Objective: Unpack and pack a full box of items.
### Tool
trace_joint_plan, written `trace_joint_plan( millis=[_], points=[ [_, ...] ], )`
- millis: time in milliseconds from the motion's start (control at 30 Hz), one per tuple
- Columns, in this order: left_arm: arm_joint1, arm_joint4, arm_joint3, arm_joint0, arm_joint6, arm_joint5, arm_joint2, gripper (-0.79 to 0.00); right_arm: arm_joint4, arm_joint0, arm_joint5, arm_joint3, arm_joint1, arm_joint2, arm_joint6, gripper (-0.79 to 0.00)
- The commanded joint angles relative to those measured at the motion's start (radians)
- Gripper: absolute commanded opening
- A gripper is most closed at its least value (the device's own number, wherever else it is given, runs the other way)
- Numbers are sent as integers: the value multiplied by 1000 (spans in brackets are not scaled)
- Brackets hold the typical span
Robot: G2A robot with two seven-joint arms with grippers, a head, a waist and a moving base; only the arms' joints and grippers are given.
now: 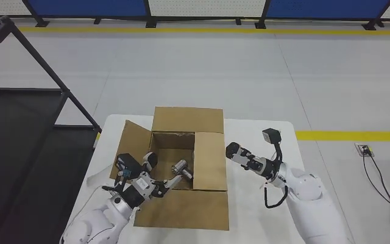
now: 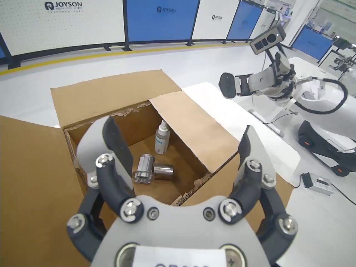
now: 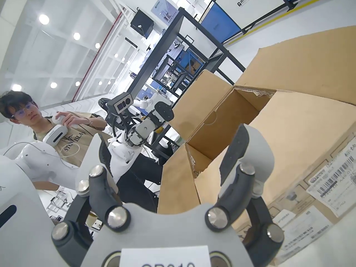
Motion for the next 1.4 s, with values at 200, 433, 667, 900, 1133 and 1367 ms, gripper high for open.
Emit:
trace_joint_plan(
  millis=[200,433,667,900,1133,1367],
  points=[
    [-1,-4,18,0,-21,13,13,0,1,-2,1,-2,0,0,-7,0],
    [-15,-257,135,-120,-200,127,117,0,7,-24,-41,-58,14,0,15,0],
    [-30,-478,292,-280,-378,224,196,0,-12,-73,-60,-101,41,24,20,0],
    [-44,-677,436,-403,-505,260,257,0,-9,-133,-87,-140,71,60,-7,0],
    [-61,-859,577,-505,-595,289,310,0,3,-183,-118,-172,99,88,-37,0],
    [-72,-900,642,-557,-594,272,356,0,17,-220,-141,-187,121,106,-61,0]
  ],
)
